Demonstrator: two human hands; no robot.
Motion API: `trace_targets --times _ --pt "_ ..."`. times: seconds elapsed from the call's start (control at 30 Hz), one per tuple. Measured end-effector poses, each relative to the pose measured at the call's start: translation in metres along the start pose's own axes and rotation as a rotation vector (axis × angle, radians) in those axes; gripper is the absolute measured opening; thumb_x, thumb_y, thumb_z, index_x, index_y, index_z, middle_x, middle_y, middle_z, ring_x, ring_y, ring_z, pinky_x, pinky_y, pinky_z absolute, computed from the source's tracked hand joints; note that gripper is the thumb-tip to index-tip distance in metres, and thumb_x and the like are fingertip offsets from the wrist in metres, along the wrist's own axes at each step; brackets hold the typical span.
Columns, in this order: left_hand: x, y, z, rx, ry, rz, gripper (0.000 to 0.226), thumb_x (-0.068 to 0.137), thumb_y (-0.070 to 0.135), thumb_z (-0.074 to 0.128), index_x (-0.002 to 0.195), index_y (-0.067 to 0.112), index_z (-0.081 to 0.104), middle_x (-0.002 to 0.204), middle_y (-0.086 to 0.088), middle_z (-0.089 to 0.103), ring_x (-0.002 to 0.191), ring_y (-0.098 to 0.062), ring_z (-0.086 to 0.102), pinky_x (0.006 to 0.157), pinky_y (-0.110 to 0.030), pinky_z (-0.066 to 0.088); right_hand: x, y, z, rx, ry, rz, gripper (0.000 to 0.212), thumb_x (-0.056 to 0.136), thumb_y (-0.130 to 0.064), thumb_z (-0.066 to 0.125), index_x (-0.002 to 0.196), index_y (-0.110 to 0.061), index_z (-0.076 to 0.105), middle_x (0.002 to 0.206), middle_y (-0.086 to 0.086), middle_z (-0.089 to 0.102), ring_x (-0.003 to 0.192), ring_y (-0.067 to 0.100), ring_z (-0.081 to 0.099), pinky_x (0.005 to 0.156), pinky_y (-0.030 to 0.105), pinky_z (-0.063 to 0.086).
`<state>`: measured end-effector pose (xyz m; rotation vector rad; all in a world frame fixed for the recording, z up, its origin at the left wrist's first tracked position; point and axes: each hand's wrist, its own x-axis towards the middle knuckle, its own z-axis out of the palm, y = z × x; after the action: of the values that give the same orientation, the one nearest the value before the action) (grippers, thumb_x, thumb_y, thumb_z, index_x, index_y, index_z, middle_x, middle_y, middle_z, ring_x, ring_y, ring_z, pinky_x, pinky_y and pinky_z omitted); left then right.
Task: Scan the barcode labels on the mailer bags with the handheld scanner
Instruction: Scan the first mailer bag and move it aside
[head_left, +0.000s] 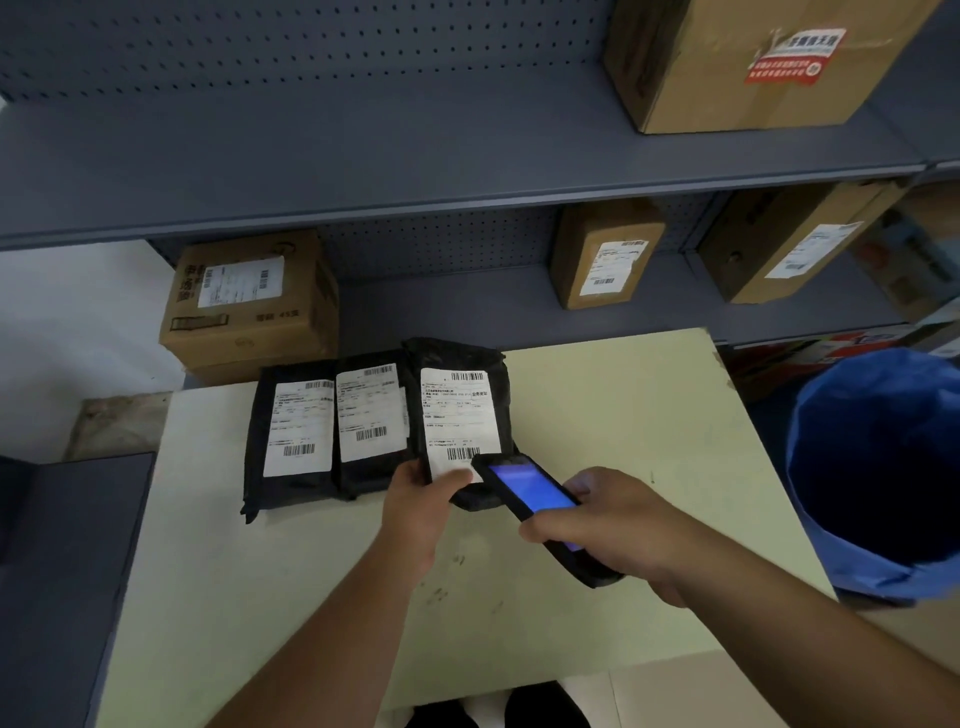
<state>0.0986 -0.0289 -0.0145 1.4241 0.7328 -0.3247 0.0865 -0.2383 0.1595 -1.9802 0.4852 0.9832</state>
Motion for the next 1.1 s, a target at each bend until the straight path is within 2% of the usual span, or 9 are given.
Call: trace_targets --times 0.27,0.43,0.57,0.67,0.73,0.8,0.87,0.93,1.1 --pt "0.002 -0.002 0.064 0.062 -0.014 -0.077 0.049 0.061 0.024 0.081 0.108 0.013 0.082 0.104 -0.005 0.085 0.102 -0.027 0.08 0.103 -0.051 0.06 0.015 0.036 -0.037 0.075 0.053 0.049 0.047 0.076 -0.035 0.088 0.113 -0.012 0.071 0.077 -0.002 0.068 0.066 0.014 0.061 0.061 0.025 0.047" --pt "0.015 -0.01 0.094 0.113 -0.052 -0.116 0.059 0.058 0.03 0.082 0.114 0.014 0.081 0.104 -0.002 0.085 0.101 -0.025 0.08 0.102 -0.049 0.061 0.024 0.053 -0.059 0.106 0.069 0.073 0.046 0.075 -0.035 0.089 0.111 -0.015 0.07 0.074 -0.003 0.069 0.064 0.013 0.063 0.06 0.025 0.05" --pt "0.021 -0.012 0.119 0.182 -0.078 -0.146 0.052 0.06 0.029 0.08 0.111 0.015 0.083 0.099 -0.002 0.086 0.099 -0.026 0.08 0.099 -0.046 0.062 0.029 0.062 -0.076 0.128 0.068 0.085 0.044 0.075 -0.035 0.088 0.11 -0.016 0.07 0.074 -0.003 0.069 0.065 0.012 0.064 0.06 0.026 0.051" --pt "0.031 -0.018 0.136 0.227 -0.074 -0.153 0.062 0.056 0.037 0.083 0.115 0.018 0.08 0.1 -0.001 0.085 0.096 -0.024 0.081 0.098 -0.049 0.063 0.033 0.068 -0.086 0.139 0.071 0.083 0.044 0.073 -0.035 0.088 0.108 -0.016 0.071 0.072 -0.004 0.068 0.061 0.01 0.062 0.057 0.023 0.05" --pt "0.03 -0.014 0.148 0.234 -0.035 -0.182 0.068 0.062 0.034 0.088 0.124 0.015 0.066 0.106 -0.002 0.081 0.098 -0.024 0.079 0.096 -0.047 0.064 0.036 0.071 -0.092 0.149 0.081 0.08 0.044 0.073 -0.036 0.088 0.109 -0.015 0.072 0.073 -0.004 0.068 0.062 0.01 0.062 0.056 0.022 0.049" --pt "0.024 -0.006 0.161 0.28 -0.014 -0.173 0.061 0.075 0.025 0.088 0.125 0.022 0.053 0.104 0.003 0.075 0.099 -0.024 0.076 0.09 -0.041 0.063 0.039 0.073 -0.098 0.17 0.087 0.077 0.045 0.073 -0.036 0.088 0.109 -0.013 0.073 0.074 -0.003 0.068 0.063 0.011 0.061 0.058 0.023 0.048" --pt "0.024 -0.002 0.171 0.346 -0.01 -0.167 0.054 0.083 0.024 0.084 0.125 0.026 0.051 0.097 0.009 0.071 0.096 -0.023 0.074 0.078 -0.034 0.058 0.042 0.075 -0.102 0.192 0.089 0.082 0.044 0.073 -0.037 0.088 0.108 -0.014 0.073 0.075 -0.003 0.068 0.064 0.011 0.062 0.06 0.024 0.049" --pt "0.026 0.001 0.18 0.402 -0.017 -0.165 0.045 0.088 0.027 0.078 0.125 0.026 0.052 0.093 0.011 0.069 0.097 -0.025 0.074 0.074 -0.032 0.055 0.045 0.077 -0.105 0.21 0.089 0.084 0.044 0.072 -0.038 0.088 0.107 -0.015 0.072 0.072 -0.005 0.068 0.063 0.01 0.062 0.061 0.024 0.05" --pt "0.026 0.013 0.199 0.509 -0.035 -0.147 0.024 0.1 0.025 0.062 0.117 0.033 0.049 0.092 0.013 0.063 0.098 -0.026 0.068 0.09 -0.038 0.057 0.049 0.084 -0.108 0.245 0.099 0.09 0.043 0.071 -0.038 0.087 0.103 -0.014 0.071 0.066 -0.009 0.065 0.057 0.008 0.058 0.057 0.022 0.047"
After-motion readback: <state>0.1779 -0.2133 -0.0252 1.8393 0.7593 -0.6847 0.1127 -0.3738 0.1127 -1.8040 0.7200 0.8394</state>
